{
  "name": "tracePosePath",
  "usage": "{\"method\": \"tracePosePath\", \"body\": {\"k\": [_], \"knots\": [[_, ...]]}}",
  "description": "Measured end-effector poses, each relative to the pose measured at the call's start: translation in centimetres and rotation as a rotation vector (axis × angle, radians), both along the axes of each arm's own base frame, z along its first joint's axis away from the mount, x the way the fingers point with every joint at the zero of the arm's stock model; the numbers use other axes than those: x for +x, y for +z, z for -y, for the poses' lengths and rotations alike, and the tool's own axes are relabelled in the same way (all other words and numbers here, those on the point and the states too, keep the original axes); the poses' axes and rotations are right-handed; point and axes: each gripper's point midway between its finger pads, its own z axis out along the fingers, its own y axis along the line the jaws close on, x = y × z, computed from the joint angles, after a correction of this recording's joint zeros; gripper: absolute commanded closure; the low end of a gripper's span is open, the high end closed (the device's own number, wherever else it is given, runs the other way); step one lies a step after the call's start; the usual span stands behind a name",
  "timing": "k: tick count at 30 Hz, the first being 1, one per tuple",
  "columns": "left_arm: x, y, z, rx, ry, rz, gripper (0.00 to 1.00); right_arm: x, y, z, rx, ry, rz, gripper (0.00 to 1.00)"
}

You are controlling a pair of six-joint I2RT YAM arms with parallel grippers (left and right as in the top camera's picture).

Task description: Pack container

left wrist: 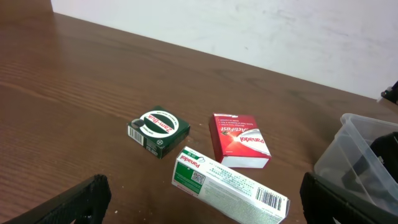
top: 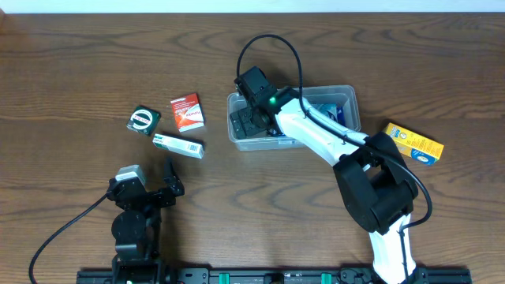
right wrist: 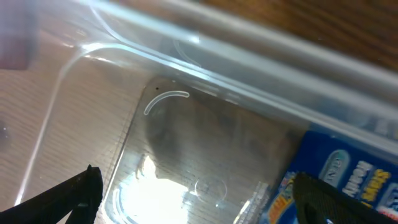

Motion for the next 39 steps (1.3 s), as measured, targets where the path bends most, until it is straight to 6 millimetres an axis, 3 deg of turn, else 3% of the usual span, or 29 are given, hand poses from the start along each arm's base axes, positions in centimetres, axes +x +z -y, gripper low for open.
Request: {"method": "tracePosePath", "body": {"k": [8, 13, 19, 23, 28, 30, 32, 33, 35, 39], "knots": [[0.0, 0.0, 0.0, 0.0, 0.0, 0.0, 0.02, 0.0, -0.1, 0.4, -0.028, 0.015, 0.004, 0.38], [0.0, 0.0, 0.0, 0.0, 0.0, 0.0, 0.02, 0.0, -0.1, 0.4, -0.03, 0.014, 0.006, 0.43], [0.0, 0.0, 0.0, 0.0, 0.0, 0.0, 0.02, -0.4, 0.0, 0.8, -0.048, 0.013, -0.018, 0.4], [0.0, 0.0, 0.0, 0.0, 0.0, 0.0, 0.02, -0.8, 1.6, 1.1, -0.076, 0.014, -0.052, 0.41], [0.0, 0.0, 0.0, 0.0, 0.0, 0.0, 0.02, -0.8, 7.0, 1.8, -0.1, 0.015, -0.059, 0.32], [0.0, 0.0, 0.0, 0.0, 0.0, 0.0, 0.02, -0.8, 9.8, 2.3, -0.093, 0.008, -0.045, 0.22], [0.0, 0.0, 0.0, 0.0, 0.0, 0.0, 0.02, -0.7, 13.4, 3.6, -0.079, -0.008, -0.017, 0.03], [0.0, 0.0, 0.0, 0.0, 0.0, 0.0, 0.02, -0.8, 16.0, 4.7, -0.065, -0.018, 0.006, 0.01], [0.0, 0.0, 0.0, 0.0, 0.0, 0.0, 0.02, -0.8, 19.2, 6.6, -0.039, -0.054, 0.042, 0.01], [0.0, 0.0, 0.0, 0.0, 0.0, 0.0, 0.02, -0.9, 26.1, 13.4, 0.017, -0.191, 0.143, 0.01]]}}
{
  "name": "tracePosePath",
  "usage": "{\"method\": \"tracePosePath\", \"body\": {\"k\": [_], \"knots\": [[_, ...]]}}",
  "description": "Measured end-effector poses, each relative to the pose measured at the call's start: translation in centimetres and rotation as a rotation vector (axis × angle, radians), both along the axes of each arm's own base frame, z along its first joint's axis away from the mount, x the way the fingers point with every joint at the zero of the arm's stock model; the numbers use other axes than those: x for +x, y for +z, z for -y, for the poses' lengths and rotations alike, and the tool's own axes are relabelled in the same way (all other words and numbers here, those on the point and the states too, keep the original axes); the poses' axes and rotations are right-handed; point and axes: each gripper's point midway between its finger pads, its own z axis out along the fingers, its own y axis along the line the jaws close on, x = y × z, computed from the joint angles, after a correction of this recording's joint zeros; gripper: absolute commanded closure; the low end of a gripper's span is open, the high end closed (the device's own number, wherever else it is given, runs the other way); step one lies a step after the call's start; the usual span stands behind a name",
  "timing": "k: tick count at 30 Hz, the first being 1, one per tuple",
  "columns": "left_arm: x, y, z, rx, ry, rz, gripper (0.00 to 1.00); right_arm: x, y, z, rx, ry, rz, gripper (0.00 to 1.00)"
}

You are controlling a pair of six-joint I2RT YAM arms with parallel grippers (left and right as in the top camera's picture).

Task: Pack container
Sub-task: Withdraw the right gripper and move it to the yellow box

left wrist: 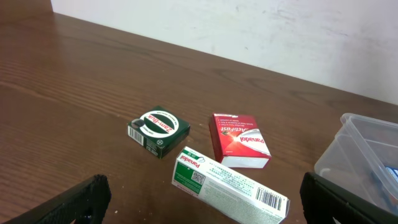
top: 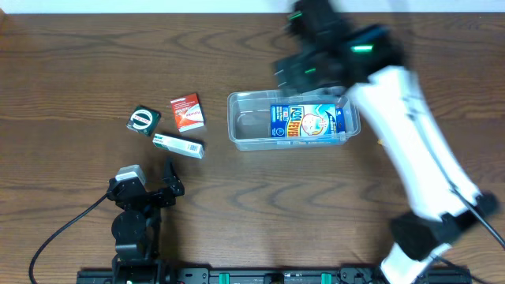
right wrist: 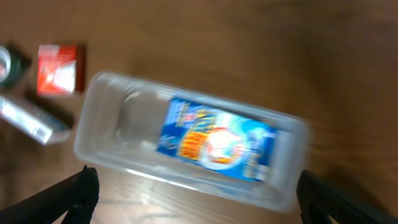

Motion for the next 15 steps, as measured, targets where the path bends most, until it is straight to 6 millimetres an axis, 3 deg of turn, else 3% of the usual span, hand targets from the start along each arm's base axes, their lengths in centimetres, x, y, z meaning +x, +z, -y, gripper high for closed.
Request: {"method": "tracePosePath", "body": {"k": [3, 6, 10, 15], "knots": [[0.0, 0.0, 0.0, 0.0, 0.0, 0.0, 0.02, -1.0, 2.4, 4.6, 0.006, -0.094, 0.023, 0.01], [0.0, 0.0, 0.0, 0.0, 0.0, 0.0, 0.02, -3.0, 2.5, 8.3, -0.011, -0.182, -0.036, 0.01], [0.0, 0.0, 0.0, 0.0, 0.0, 0.0, 0.02, -6.0, 0.9, 13.6, -0.036, -0.401, -0.193, 0.01], [0.0, 0.0, 0.0, 0.0, 0.0, 0.0, 0.02, -7.1, -2.7, 19.3, -0.04, -0.699, -0.314, 0.01]]}}
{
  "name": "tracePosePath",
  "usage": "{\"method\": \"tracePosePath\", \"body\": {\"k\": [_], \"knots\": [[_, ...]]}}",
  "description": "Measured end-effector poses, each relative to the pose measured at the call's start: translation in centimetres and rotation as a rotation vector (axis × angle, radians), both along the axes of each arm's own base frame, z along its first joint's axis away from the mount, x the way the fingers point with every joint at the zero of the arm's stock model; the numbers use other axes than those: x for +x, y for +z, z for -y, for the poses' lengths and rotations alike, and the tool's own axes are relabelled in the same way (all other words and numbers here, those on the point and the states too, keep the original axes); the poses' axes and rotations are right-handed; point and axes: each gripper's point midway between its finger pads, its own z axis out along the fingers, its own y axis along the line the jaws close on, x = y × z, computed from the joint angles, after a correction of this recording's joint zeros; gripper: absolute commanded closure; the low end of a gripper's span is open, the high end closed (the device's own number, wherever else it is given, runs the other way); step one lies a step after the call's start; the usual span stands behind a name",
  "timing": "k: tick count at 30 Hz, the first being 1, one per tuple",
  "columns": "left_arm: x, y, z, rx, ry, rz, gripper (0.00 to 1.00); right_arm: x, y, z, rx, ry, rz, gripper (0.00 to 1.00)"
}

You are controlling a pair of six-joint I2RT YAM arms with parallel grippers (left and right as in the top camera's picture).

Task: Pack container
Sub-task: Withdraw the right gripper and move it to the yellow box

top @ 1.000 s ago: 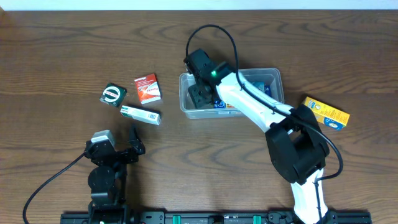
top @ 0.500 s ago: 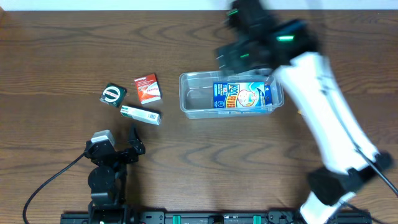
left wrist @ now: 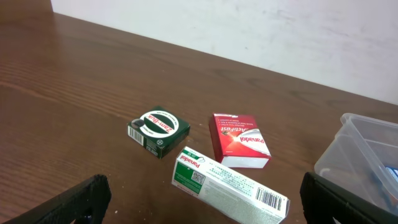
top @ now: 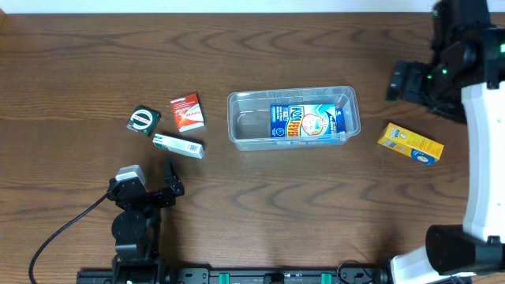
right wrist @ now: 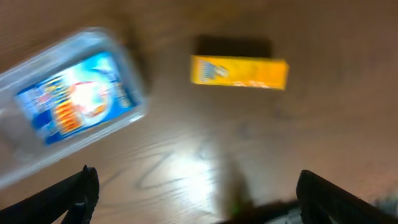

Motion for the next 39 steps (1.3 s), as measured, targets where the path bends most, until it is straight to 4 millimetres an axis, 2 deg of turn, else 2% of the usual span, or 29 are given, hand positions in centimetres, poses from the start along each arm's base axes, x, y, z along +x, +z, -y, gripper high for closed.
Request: {"method": "tracePosePath", "body": {"k": [9, 16, 19, 28, 31, 39], "knots": [[0.0, 0.0, 0.0, 0.0, 0.0, 0.0, 0.02, -1.1, -8.7, 5.4, 0.014, -0.281, -0.128, 0.01], [0.0, 0.0, 0.0, 0.0, 0.0, 0.0, 0.02, -2.2, -14.1, 6.6, 0.047, -0.34, -0.173, 0.01], [0.0, 0.0, 0.0, 0.0, 0.0, 0.0, 0.02, -1.7, -15.0, 6.4, 0.061, -0.337, -0.151, 0.02], [0.0, 0.0, 0.0, 0.0, 0.0, 0.0, 0.02, 1.2, -15.2, 7.0, 0.068, -0.377, -0.021, 0.01], [0.0, 0.0, 0.0, 0.0, 0.0, 0.0, 0.02, 1.5, -15.9, 7.0, 0.077, -0.434, 0.001, 0.01], [0.0, 0.0, 0.0, 0.0, 0.0, 0.0, 0.02, 0.7, -19.0, 6.8, 0.105, -0.596, 0.01, 0.01]]}}
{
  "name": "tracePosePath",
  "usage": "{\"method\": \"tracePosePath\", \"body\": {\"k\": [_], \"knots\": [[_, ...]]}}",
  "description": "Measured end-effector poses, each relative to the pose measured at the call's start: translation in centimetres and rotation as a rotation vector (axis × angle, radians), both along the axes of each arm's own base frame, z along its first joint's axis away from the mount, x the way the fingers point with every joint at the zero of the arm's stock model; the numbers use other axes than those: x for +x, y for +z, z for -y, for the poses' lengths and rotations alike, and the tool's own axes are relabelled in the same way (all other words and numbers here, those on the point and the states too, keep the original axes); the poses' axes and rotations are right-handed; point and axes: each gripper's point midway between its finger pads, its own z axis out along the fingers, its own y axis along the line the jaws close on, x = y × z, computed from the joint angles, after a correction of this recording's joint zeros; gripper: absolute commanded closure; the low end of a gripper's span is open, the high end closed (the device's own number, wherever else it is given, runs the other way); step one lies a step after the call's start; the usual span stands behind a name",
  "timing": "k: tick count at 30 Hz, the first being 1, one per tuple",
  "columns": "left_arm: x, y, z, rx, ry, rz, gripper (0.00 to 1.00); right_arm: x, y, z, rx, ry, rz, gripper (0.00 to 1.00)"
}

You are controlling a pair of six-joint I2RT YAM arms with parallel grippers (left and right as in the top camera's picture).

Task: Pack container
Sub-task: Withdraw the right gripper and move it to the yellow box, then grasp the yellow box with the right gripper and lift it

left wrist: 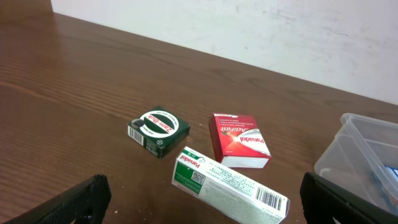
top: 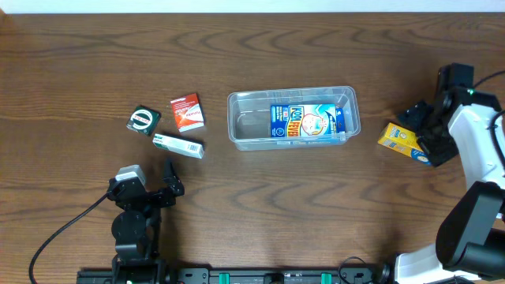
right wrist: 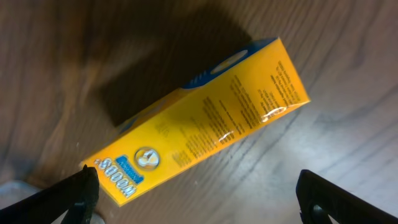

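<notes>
A clear plastic container (top: 237, 102) sits mid-table with a blue packet (top: 304, 121) lying inside it. A yellow box (right wrist: 205, 134) lies on the table at the right. My right gripper (top: 426, 126) hovers open just above the yellow box, fingertips (right wrist: 81, 202) wide apart, nothing between them. A green round-label box (left wrist: 158, 129), a red box (left wrist: 241, 148) and a long green-and-white box (left wrist: 230, 184) lie at the left. My left gripper (left wrist: 199, 208) stands open near the front edge, short of the long box.
The container's corner (left wrist: 367, 158) shows at the right of the left wrist view. A white wall (left wrist: 249, 31) runs along the table's far edge. Bare wood lies between the container and the left boxes.
My right gripper has come down from high at the far right to just over the yellow box, still open. The left arm and all boxes have not moved.
My right gripper was first open inside the container, over the blue packet. Then it was above the container's far side, with the packet lying inside. Then it was at the far right near the yellow box, and now it hangs low over that box.
</notes>
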Motion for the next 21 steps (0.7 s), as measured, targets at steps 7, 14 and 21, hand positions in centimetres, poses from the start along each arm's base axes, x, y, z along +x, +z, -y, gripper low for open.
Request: {"method": "tracePosePath", "body": {"k": [7, 14, 21], "knots": [[0.0, 0.0, 0.0, 0.0, 0.0, 0.0, 0.02, 0.7, -1.9, 0.0, 0.007, -0.065, 0.061, 0.01], [0.0, 0.0, 0.0, 0.0, 0.0, 0.0, 0.02, 1.5, -3.5, 0.0, 0.013, -0.102, 0.128, 0.04], [0.0, 0.0, 0.0, 0.0, 0.0, 0.0, 0.02, 1.3, -4.6, -0.3, 0.028, -0.102, 0.127, 0.24]]}}
